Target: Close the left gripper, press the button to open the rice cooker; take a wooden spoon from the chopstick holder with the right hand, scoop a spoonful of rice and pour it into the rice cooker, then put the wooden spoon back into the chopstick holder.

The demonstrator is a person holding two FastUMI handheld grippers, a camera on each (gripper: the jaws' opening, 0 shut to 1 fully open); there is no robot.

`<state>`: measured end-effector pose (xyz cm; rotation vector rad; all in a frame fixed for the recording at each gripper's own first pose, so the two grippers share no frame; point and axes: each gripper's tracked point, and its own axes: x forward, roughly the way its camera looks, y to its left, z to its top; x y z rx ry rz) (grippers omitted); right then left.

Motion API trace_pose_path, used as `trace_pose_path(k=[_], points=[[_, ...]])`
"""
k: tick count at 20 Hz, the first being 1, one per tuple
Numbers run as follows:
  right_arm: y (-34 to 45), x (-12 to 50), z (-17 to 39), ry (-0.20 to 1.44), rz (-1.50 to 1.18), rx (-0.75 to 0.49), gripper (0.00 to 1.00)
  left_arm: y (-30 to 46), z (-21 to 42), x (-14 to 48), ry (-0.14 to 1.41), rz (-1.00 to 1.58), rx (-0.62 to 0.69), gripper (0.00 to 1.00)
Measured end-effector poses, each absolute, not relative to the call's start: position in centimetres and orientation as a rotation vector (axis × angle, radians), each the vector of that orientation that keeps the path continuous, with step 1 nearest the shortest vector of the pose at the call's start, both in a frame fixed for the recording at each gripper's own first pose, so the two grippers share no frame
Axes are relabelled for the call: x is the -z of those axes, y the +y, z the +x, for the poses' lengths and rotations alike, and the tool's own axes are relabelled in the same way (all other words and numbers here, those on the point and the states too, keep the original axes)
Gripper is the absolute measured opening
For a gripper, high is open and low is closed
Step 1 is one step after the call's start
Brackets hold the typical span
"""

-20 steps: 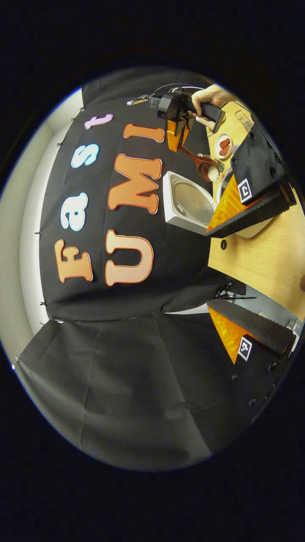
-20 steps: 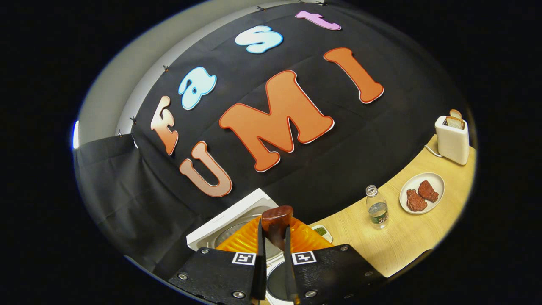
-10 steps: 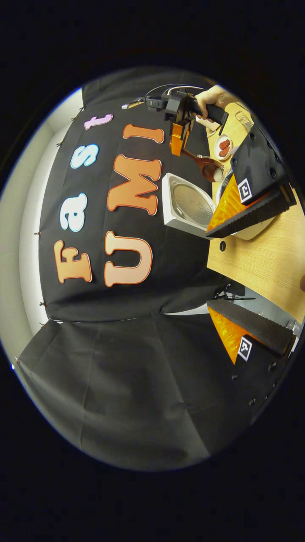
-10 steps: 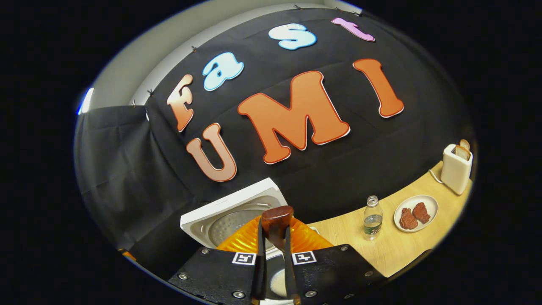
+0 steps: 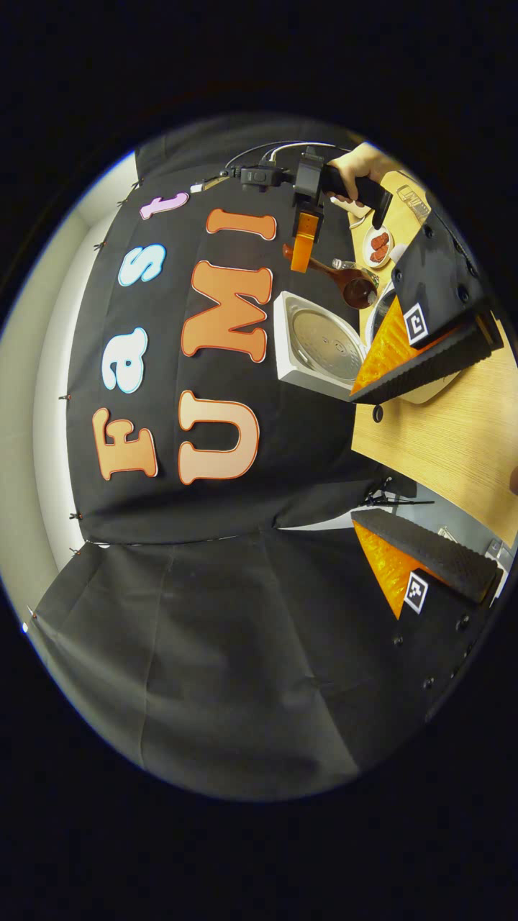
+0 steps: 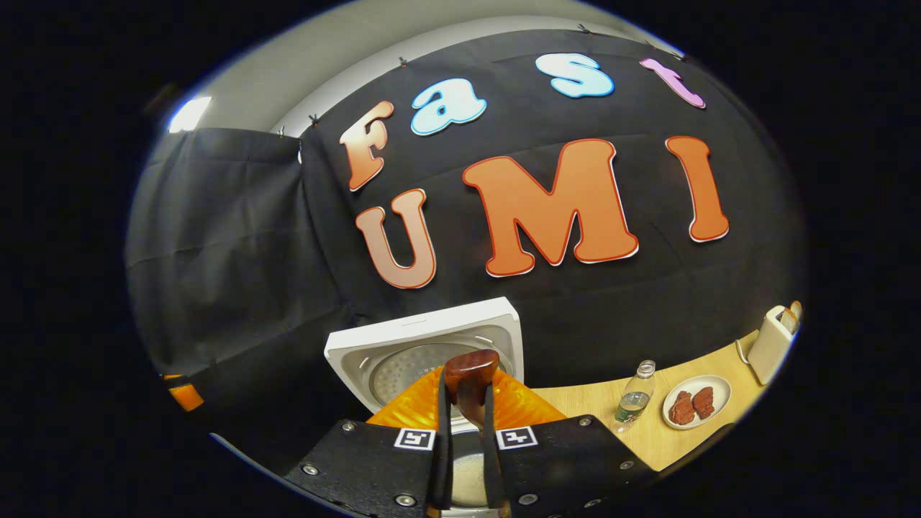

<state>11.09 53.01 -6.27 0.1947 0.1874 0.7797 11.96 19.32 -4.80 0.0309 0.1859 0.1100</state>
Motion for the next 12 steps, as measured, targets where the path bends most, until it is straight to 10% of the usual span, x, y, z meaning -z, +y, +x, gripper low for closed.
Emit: trace_pose_path(k=[12], points=[[49.6, 6.2, 11.1, 0.224, 0.296, -0.778, 0.17, 18.1, 11.5, 4.9, 0.184, 0.017, -0.106, 0.99]])
